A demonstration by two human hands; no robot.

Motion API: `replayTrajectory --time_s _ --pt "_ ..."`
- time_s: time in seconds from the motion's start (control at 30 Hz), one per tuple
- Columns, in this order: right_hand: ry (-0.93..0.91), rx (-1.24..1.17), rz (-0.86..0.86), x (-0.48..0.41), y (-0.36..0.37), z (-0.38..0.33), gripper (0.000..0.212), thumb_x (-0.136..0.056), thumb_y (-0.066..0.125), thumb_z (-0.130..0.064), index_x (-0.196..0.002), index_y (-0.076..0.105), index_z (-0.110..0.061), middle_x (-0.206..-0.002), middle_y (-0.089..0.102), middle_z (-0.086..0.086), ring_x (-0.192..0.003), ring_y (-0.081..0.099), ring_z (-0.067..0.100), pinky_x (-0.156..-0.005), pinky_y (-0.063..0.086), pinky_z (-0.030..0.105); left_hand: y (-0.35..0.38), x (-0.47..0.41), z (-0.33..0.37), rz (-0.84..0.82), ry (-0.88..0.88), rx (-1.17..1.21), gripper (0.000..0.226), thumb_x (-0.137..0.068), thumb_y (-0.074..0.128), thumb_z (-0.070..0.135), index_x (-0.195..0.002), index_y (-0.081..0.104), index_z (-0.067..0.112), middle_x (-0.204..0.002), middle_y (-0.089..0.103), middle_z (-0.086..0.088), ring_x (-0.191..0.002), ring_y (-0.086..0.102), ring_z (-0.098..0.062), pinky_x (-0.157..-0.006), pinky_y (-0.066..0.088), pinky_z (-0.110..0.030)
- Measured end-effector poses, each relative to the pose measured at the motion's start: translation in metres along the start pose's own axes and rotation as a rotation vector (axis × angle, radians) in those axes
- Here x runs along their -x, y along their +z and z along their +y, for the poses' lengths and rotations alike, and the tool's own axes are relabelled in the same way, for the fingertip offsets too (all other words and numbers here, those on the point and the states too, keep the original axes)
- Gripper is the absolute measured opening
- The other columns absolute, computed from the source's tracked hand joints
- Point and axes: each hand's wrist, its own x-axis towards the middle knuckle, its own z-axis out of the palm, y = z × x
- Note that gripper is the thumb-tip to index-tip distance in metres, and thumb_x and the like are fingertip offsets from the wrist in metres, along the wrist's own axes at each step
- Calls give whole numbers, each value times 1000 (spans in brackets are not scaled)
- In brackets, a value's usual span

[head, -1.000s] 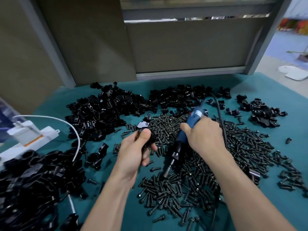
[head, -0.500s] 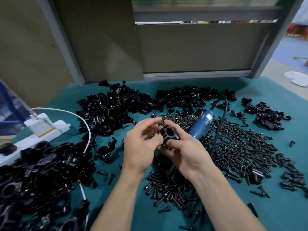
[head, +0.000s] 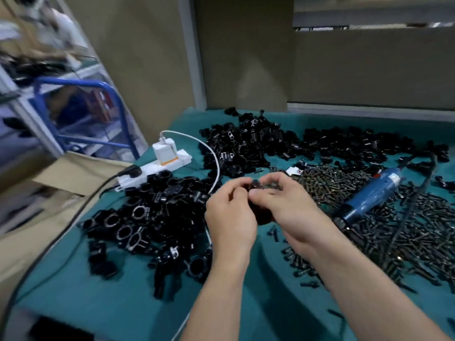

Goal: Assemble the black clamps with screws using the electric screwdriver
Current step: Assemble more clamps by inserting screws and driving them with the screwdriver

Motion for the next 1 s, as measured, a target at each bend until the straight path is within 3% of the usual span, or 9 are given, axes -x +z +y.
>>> replayTrajectory --time_s 0.13,0.33,0.43,0.5,0.57,0.67,0.77,0.9,1.0 --pt "-213 299 -64 -17 59 3 32 -76 77 4 -83 57 -21 -75 69 3 -67 56 14 -65 47 31 -53 -12 -1 247 -58 62 32 -83 56 21 -89 82 38 -97 80 14 -99 74 -13 -98 58 -46" --pt "-526 836 -244 -30 124 15 23 -72 73 -7 -82 57 -20 -81 65 -2 -79 57 20 -69 46 35 -98 -19 -8 518 13 130 36 -95 63 11 -114 69 41 -120 70 15 -116 65 -3 -101 48 -26" --pt "-521 941 -397 -33 126 19 25 -74 72 -9 -91 69 -27 -119 70 -1 -112 57 17 -93 46 29 -94 -12 -13 599 11 98 38 -95 63 10 -122 62 37 -126 64 14 -120 58 -6 -92 42 -18" --pt "-530 941 -411 -36 113 14 30 -76 76 -13 -96 78 -34 -142 64 -11 -129 50 2 -105 33 14 -88 -5 -17 621 65 9 39 -92 64 8 -119 61 35 -125 63 12 -120 57 -12 -96 46 -26" --pt "-480 772 -260 -45 91 4 24 -75 79 -15 -88 81 -36 -125 72 -19 -110 60 -14 -99 40 9 -78 -1 -20 618 248 -169 38 -84 65 0 -110 64 28 -128 64 4 -124 55 -22 -107 44 -41" --pt "-365 726 14 -76 44 -13 21 -83 75 -13 -81 79 -34 -76 74 -23 -66 65 -7 -59 47 13 -47 2 -24 497 592 -567 37 -71 61 -12 -95 74 13 -139 63 -12 -133 51 -34 -119 36 -45" --pt "-268 896 163 -111 -4 -24 22 -91 70 -15 -91 78 -35 -78 72 -19 -52 61 -3 -41 37 7 -20 -5 -27 259 611 -790 41 -62 67 -10 -94 78 12 -145 60 -18 -139 49 -40 -123 32 -54" --pt "-157 1141 208 -148 -38 -22 42 -93 63 -9 -130 67 -29 -127 72 1 -90 65 16 -74 47 20 18 -14 -30 160 575 -803 37 -62 75 -5 -92 77 16 -139 64 -12 -137 48 -33 -121 37 -53" --pt "-208 1181 121 -169 -29 -20 43 -90 62 -9 -129 65 -26 -128 71 3 -112 66 24 -89 46 25 58 -22 -31 99 493 -632 33 -73 68 -4 -97 70 20 -124 64 3 -127 46 -19 -113 43 -41"
